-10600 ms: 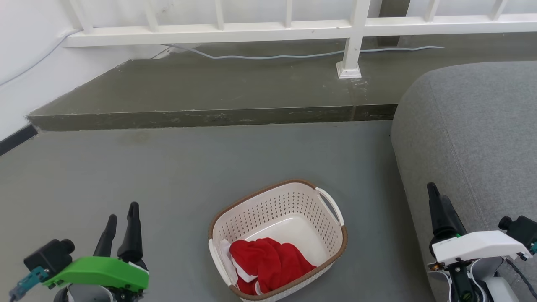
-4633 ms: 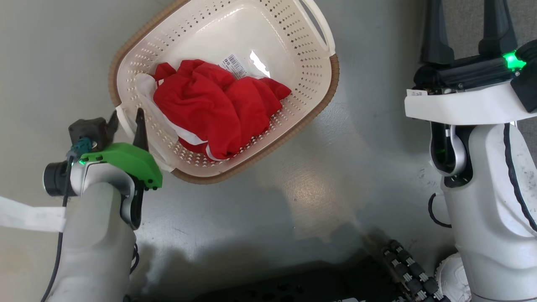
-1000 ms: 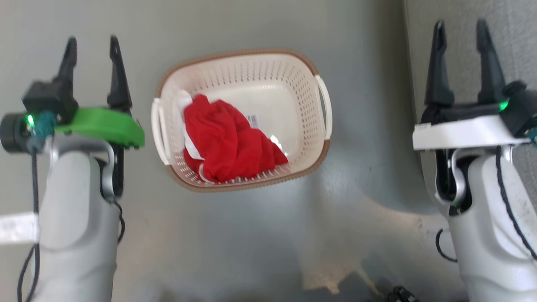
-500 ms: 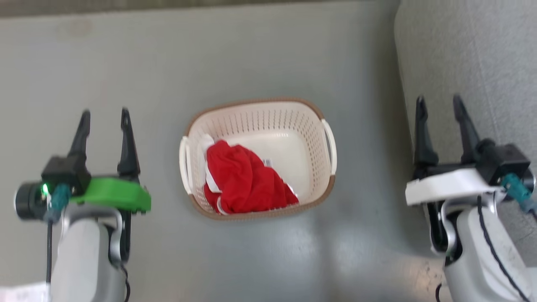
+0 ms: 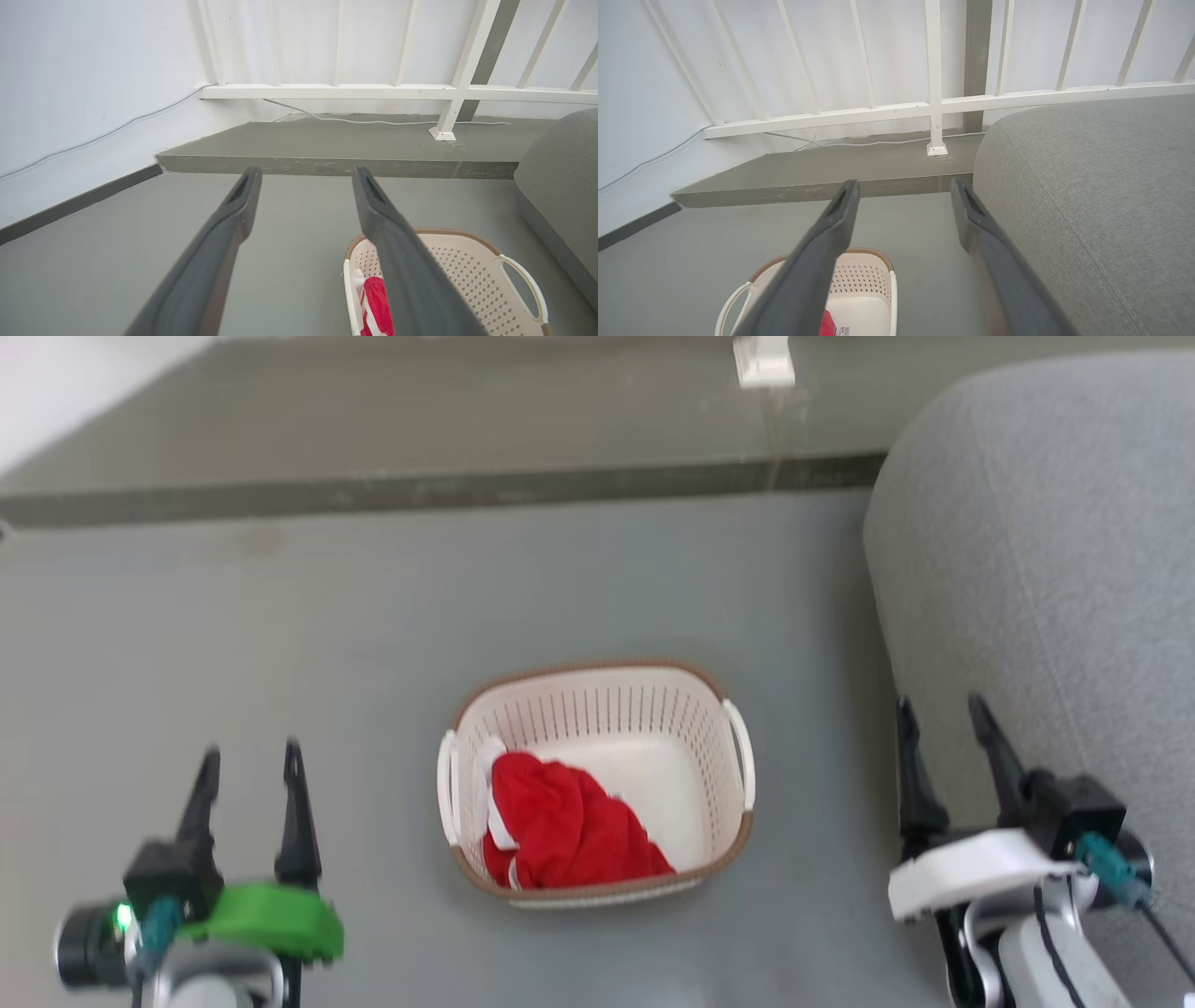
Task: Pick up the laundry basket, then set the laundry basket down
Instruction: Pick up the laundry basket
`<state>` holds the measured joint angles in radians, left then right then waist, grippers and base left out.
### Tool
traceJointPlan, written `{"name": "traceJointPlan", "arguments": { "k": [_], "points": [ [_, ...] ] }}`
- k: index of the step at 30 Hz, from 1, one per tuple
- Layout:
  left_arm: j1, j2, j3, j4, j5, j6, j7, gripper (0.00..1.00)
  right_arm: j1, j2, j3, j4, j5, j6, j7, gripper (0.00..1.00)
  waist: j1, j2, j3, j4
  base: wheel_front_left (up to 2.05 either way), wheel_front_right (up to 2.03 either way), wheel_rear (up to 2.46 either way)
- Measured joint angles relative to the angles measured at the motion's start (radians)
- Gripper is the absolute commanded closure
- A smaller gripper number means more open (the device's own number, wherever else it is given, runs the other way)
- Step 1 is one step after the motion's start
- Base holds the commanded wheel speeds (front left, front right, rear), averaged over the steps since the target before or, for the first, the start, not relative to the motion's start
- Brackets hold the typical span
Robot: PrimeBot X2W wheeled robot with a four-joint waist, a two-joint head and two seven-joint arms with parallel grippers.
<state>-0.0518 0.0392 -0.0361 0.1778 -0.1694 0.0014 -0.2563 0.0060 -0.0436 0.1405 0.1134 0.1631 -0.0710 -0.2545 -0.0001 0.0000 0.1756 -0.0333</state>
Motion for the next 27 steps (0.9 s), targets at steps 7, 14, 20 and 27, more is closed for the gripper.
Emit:
{"name": "traceJointPlan", "arguments": {
  "k": [7,14,20,27],
  "points": [
    [0.113,0.001,0.0,-0.024,-0.002,0.009,0.0,0.0,0.083,0.003,0.012,0.006,0.011,-0.001,0.0,0.0,0.0,0.0,-0.098,0.004,0.0,0.0,0.0],
    [0.172,0.001,-0.002,-0.062,-0.003,0.011,0.0,0.0,0.112,0.004,0.024,-0.014,0.013,-0.001,0.0,0.0,0.0,0.0,-0.168,0.004,0.0,0.0,0.0],
    [0.191,0.002,-0.014,-0.087,-0.003,0.011,0.0,0.0,0.128,0.004,0.028,-0.027,0.013,-0.001,0.0,0.0,0.0,0.0,-0.182,0.002,0.0,0.0,0.0],
    [0.206,0.002,-0.026,-0.103,-0.003,0.011,0.0,0.0,0.13,0.004,0.029,-0.041,0.013,-0.001,0.0,0.0,0.0,0.0,-0.179,-0.002,0.0,0.0,0.0]
  ]
}}
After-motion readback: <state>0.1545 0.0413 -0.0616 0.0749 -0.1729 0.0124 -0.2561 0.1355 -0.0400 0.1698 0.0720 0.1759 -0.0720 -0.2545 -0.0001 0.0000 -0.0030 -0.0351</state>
